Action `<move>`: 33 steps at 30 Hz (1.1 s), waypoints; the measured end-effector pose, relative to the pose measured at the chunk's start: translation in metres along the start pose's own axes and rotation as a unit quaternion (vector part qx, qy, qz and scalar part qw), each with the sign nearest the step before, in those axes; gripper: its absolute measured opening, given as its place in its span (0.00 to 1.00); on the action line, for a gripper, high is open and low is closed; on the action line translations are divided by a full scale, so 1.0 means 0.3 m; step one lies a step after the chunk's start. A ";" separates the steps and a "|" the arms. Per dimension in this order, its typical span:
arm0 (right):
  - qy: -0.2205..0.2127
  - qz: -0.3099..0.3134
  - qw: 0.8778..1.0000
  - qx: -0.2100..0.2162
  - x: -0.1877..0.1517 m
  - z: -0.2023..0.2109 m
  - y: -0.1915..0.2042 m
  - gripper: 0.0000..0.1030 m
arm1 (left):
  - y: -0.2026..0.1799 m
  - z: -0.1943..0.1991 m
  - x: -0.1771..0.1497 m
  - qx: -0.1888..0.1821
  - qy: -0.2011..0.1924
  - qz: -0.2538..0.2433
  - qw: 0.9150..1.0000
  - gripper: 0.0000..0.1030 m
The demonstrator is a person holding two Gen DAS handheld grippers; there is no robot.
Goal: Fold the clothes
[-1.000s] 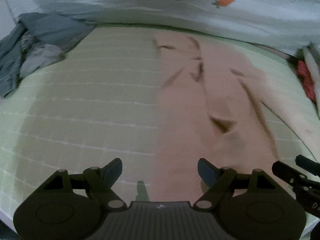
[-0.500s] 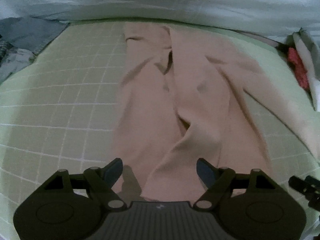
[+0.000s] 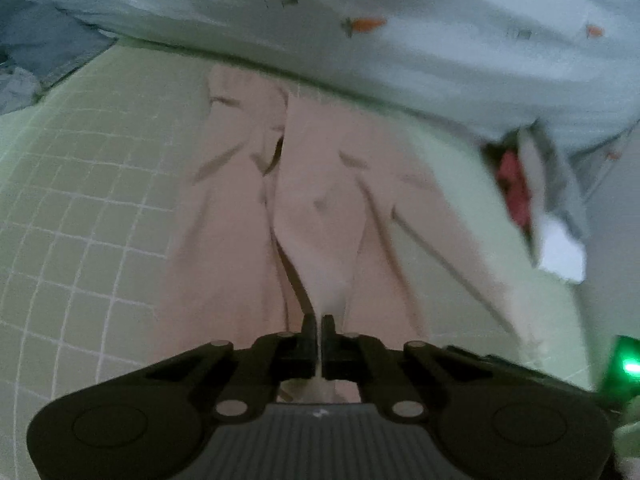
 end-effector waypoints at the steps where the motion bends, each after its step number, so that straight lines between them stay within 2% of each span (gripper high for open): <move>1: 0.001 0.002 1.000 0.002 0.001 -0.006 0.013 0.82 | 0.014 0.025 -0.007 0.004 -0.006 0.004 1.000 0.01; 4: 0.008 0.014 1.000 0.010 -0.006 -0.023 0.051 0.82 | 0.066 0.088 -0.040 0.021 -0.018 0.020 0.999 0.01; 9: 0.023 0.037 0.999 0.012 -0.048 -0.053 0.100 0.82 | 0.203 0.082 -0.138 0.061 0.005 0.084 0.995 0.01; 14: 0.027 0.043 0.999 -0.002 -0.067 -0.060 0.100 0.82 | 0.274 0.018 -0.221 0.096 0.065 0.105 0.988 0.05; 16: 0.017 0.037 0.999 -0.011 -0.049 -0.055 0.084 0.84 | 0.270 0.014 -0.206 0.107 0.071 0.091 0.987 0.17; 17: 0.010 0.033 0.999 -0.016 -0.037 -0.051 0.075 0.87 | 0.265 0.015 -0.190 0.115 0.071 0.079 0.988 0.31; 18: 0.003 0.028 0.999 -0.020 -0.025 -0.047 0.065 0.90 | 0.260 0.016 -0.174 0.122 0.070 0.067 0.988 0.51; 19: -0.003 0.024 0.999 -0.025 -0.013 -0.044 0.056 0.97 | 0.262 0.021 -0.154 0.128 0.062 0.061 0.988 0.62; 20: -0.010 0.020 0.999 -0.030 -0.001 -0.040 0.046 0.98 | 0.264 0.027 -0.133 0.134 0.054 0.055 0.988 0.79; 21: -0.017 0.015 0.999 -0.035 0.011 -0.036 0.036 0.98 | 0.267 0.033 -0.113 0.140 0.046 0.049 0.988 0.82; 26: -0.047 -0.041 0.994 -0.093 0.101 -0.033 -0.089 0.99 | 0.235 0.010 0.004 0.149 0.031 0.023 0.988 0.83; 33: -0.087 -0.123 0.971 -0.188 0.224 -0.040 -0.347 0.99 | 0.208 -0.053 0.090 0.166 0.040 -0.003 0.985 0.84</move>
Point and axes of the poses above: each gripper's, at about its wrist camera, not at the fingertips, and z roughly against the way its jaws point, y to its left, x to its top, the point moved 9 cm from there along -z, roughly the way its jaws point, and after that the axes turned 13 degrees about -z, right-handed, at the moved point
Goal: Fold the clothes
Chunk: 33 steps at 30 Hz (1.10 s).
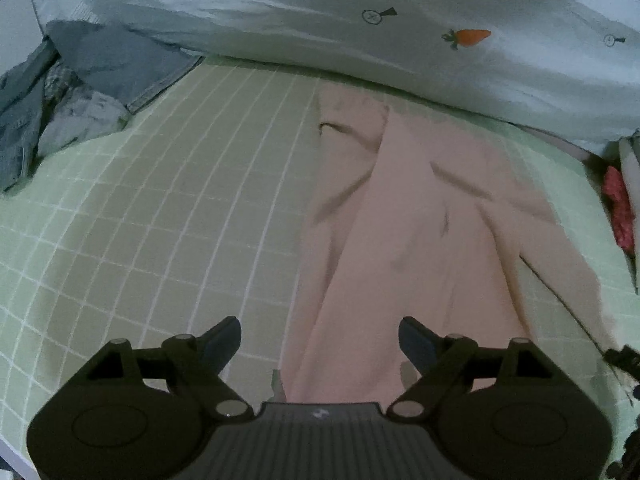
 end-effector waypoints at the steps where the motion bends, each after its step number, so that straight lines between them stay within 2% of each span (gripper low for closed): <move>1: -0.005 -0.012 1.000 -0.014 0.023 -0.016 -0.028 0.99 | -0.003 -0.002 0.006 0.004 0.002 -0.003 1.000 0.85; 4: -0.018 -0.045 0.998 -0.051 0.083 -0.062 -0.107 1.00 | -0.012 -0.017 0.024 0.015 0.009 -0.010 1.000 0.85; 9: -0.019 -0.083 0.994 -0.069 0.111 -0.124 -0.186 1.00 | -0.028 -0.040 0.035 0.029 0.024 -0.017 0.999 0.85; 15: -0.022 -0.083 0.994 -0.070 0.111 -0.135 -0.190 1.00 | -0.022 -0.028 0.020 0.038 0.029 -0.008 0.999 0.85; 17: -0.015 -0.062 0.996 -0.054 0.119 -0.140 -0.181 0.97 | -0.017 -0.019 0.012 0.035 0.026 -0.005 0.999 0.85; 18: -0.015 -0.039 0.998 -0.037 0.123 -0.135 -0.164 0.91 | -0.015 -0.015 0.009 0.034 0.024 -0.003 0.999 0.85; 19: -0.016 -0.009 1.000 -0.012 0.129 -0.127 -0.140 0.71 | -0.012 -0.009 0.004 0.031 0.023 -0.003 0.999 0.85; 20: -0.014 0.015 1.000 0.004 0.133 -0.118 -0.114 0.42 | -0.009 -0.003 -0.001 0.028 0.022 -0.003 0.999 0.85; 22: -0.003 0.058 0.998 0.022 0.136 -0.099 -0.058 0.13 | 0.001 0.014 -0.007 0.022 0.019 -0.001 1.000 0.85; 24: 0.009 0.100 0.994 0.041 0.139 -0.080 -0.003 0.11 | 0.012 0.036 -0.010 0.017 0.013 0.000 1.000 0.85; 27: -0.014 0.141 0.987 0.082 0.128 0.014 0.120 0.11 | 0.028 0.068 -0.008 0.013 -0.004 0.003 1.000 0.85; 31: -0.014 0.136 0.974 0.178 0.047 0.136 0.341 0.10 | 0.067 0.070 -0.007 0.011 -0.007 0.012 1.000 0.85; 33: 0.010 0.118 0.964 0.236 -0.015 0.188 0.468 0.10 | 0.090 0.057 -0.001 0.008 -0.010 0.017 1.000 0.85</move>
Point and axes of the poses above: each gripper's, at about its wrist camera, not at the fingertips, and z roughly against the way its jaws point, y to its left, x to its top, the point moved 9 cm from there along -z, roughly the way its jaws point, and after that the axes turned 13 degrees about -z, right-handed, at the moved point
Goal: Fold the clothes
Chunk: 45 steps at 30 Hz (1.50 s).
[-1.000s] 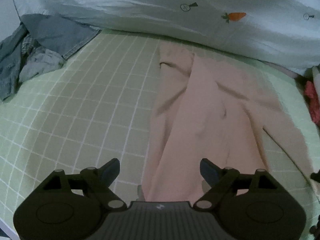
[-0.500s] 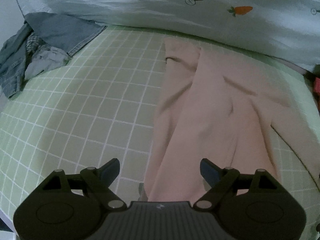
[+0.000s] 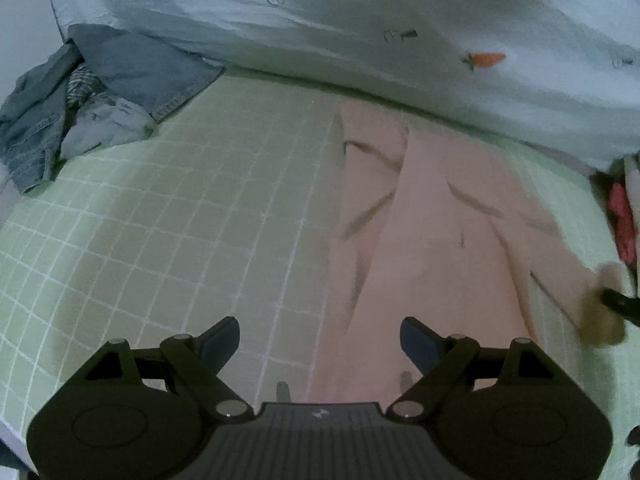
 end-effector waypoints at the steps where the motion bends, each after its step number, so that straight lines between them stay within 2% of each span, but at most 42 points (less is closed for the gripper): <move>1: 0.007 -0.015 0.999 0.040 -0.016 -0.003 0.082 0.10 | 0.011 -0.007 0.003 -0.001 -0.002 0.003 1.000 0.85; 3: 0.024 -0.054 0.988 0.141 -0.046 0.011 0.245 0.14 | 0.033 -0.021 0.010 -0.004 -0.005 0.008 1.000 0.85; 4: 0.035 -0.075 0.981 0.176 -0.058 0.019 0.302 0.36 | 0.040 -0.037 0.007 -0.009 0.002 0.010 1.000 0.85; 5: 0.038 -0.087 0.979 0.181 -0.064 0.026 0.325 0.67 | 0.047 -0.047 0.009 -0.012 0.005 0.013 1.000 0.85; 7: 0.028 -0.096 0.983 0.155 -0.072 0.039 0.331 0.87 | 0.060 -0.060 0.015 -0.014 0.007 0.020 1.000 0.85; 10: 0.013 -0.068 0.995 0.075 -0.088 0.037 0.257 0.87 | 0.065 -0.077 0.036 -0.027 0.002 0.027 0.999 0.85; 14: 0.029 -0.091 0.995 -0.018 -0.145 0.020 0.101 0.88 | 0.040 -0.113 0.061 -0.031 0.005 0.000 0.999 0.85; 20: 0.053 -0.087 0.992 -0.081 -0.215 -0.009 -0.008 0.91 | -0.014 -0.182 0.073 -0.047 0.016 -0.035 0.998 0.85; 24: 0.067 -0.082 0.987 -0.119 -0.261 -0.024 -0.075 0.91 | -0.037 -0.256 0.077 -0.059 0.034 -0.040 0.997 0.83; 28: 0.079 -0.073 0.984 -0.139 -0.277 -0.049 -0.073 0.91 | -0.035 -0.322 0.078 -0.066 0.049 -0.029 0.996 0.77; 34: 0.093 -0.064 0.978 -0.178 -0.300 -0.084 -0.088 0.91 | -0.035 -0.385 0.094 -0.088 0.058 -0.027 0.994 0.62; 37: 0.096 -0.060 0.976 -0.188 -0.304 -0.095 -0.091 0.92 | -0.045 -0.388 0.106 -0.096 0.054 -0.039 0.993 0.47; 39: 0.101 -0.053 0.974 -0.196 -0.310 -0.103 -0.088 0.93 | -0.056 -0.385 0.112 -0.101 0.046 -0.049 0.993 0.27; 41: 0.105 -0.046 0.973 -0.200 -0.318 -0.109 -0.082 0.93 | -0.069 -0.380 0.117 -0.103 0.035 -0.063 0.992 0.15; 42: 0.105 -0.043 0.973 -0.201 -0.319 -0.109 -0.079 0.93 | -0.072 -0.374 0.118 -0.103 0.030 -0.071 0.992 0.12; 45: 0.103 -0.036 0.972 -0.206 -0.318 -0.111 -0.072 0.93 | -0.080 -0.356 0.123 -0.101 0.017 -0.094 0.990 0.09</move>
Point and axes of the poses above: each gripper's, at about its wrist camera, not at the fingertips, and z roughly against the way its jaws point, y to its left, x to its top, the point moved 9 cm from there along -z, roughly the way its jaws point, and after that the axes turned 13 degrees about -z, right-handed, at the moved point
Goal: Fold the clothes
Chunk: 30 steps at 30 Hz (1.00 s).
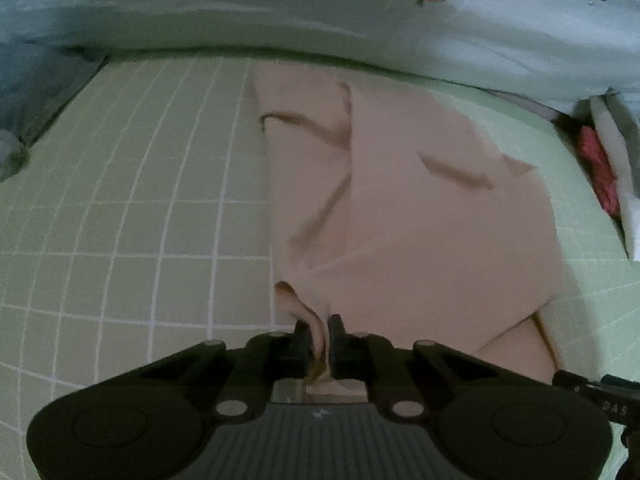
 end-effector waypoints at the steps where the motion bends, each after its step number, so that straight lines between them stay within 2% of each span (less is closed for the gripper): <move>1: -0.001 0.003 1.000 -0.001 0.000 0.000 0.007 0.94 | 0.002 0.011 0.003 -0.001 -0.004 0.001 1.000 0.09; 7: -0.006 0.020 1.000 -0.007 0.001 0.002 0.046 0.93 | 0.016 0.079 0.021 0.000 -0.022 -0.013 1.000 0.09; 8: -0.007 0.022 1.000 -0.008 0.001 0.002 0.053 0.93 | 0.021 0.084 0.023 0.002 -0.024 -0.014 1.000 0.06; 10: -0.008 0.028 1.000 -0.010 0.002 0.002 0.065 0.94 | 0.039 0.096 0.025 0.009 -0.028 -0.012 1.000 0.05; 19: -0.009 0.028 0.999 -0.014 0.002 -0.002 0.084 0.95 | 0.071 0.077 0.018 -0.031 -0.037 0.028 0.998 0.02; 22: -0.013 0.032 0.999 -0.019 0.000 0.001 0.099 0.95 | 0.094 0.102 0.033 -0.031 -0.047 0.034 0.998 0.02; 27: -0.021 0.069 0.997 -0.011 -0.009 0.017 0.165 0.95 | 0.205 0.233 0.133 0.006 -0.110 0.043 0.993 0.02; 30: -0.026 0.090 0.996 -0.006 -0.015 0.026 0.206 0.95 | 0.362 0.339 0.198 0.062 -0.164 0.071 0.982 0.02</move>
Point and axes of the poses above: each gripper's, at about its wrist camera, not at the fingertips, and z roughly against the way its jaws point, y to its left, x to its top, the point moved 9 cm from there along -z, roughly the way its jaws point, and after that the axes turned 13 degrees about -z, right-handed, at the moved point
